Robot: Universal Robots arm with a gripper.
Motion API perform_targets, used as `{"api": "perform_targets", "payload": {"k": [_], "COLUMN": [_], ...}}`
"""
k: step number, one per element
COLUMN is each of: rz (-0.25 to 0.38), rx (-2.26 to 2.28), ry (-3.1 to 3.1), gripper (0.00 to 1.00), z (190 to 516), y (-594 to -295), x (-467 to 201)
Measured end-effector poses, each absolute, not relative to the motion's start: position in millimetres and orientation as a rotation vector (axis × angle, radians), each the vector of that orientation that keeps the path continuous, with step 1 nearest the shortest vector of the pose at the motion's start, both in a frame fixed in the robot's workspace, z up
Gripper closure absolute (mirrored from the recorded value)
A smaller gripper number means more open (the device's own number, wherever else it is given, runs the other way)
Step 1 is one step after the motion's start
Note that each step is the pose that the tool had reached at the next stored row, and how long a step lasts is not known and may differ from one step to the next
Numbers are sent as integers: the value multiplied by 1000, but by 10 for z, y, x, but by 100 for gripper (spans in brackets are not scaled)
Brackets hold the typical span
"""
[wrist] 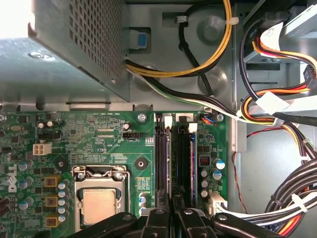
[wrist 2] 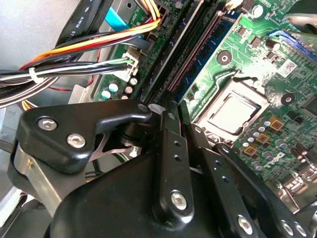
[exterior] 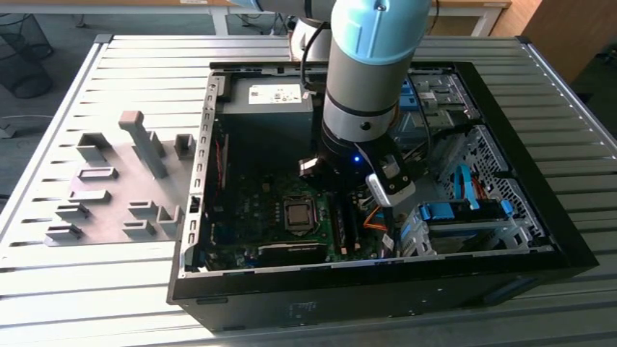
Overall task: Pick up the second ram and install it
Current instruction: 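Insert the second ram into the second slot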
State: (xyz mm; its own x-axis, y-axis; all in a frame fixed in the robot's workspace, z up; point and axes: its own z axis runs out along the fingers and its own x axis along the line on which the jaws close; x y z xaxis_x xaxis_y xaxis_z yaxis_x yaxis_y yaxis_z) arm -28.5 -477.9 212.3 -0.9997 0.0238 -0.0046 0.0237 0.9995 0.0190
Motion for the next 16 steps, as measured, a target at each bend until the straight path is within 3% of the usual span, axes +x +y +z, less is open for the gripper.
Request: {"api": "perform_targets", "payload": {"k": [1, 2, 13, 16], "rz": [30, 30, 30, 30], "rx": [37, 37, 37, 37], "ry": [3136, 3136, 3137, 3137], "gripper": [85, 79, 79, 87], "z": [2123, 2123, 2339, 2356], "y": [-4779, -4779, -4779, -4779], "x": [-285, -285, -285, -285]}}
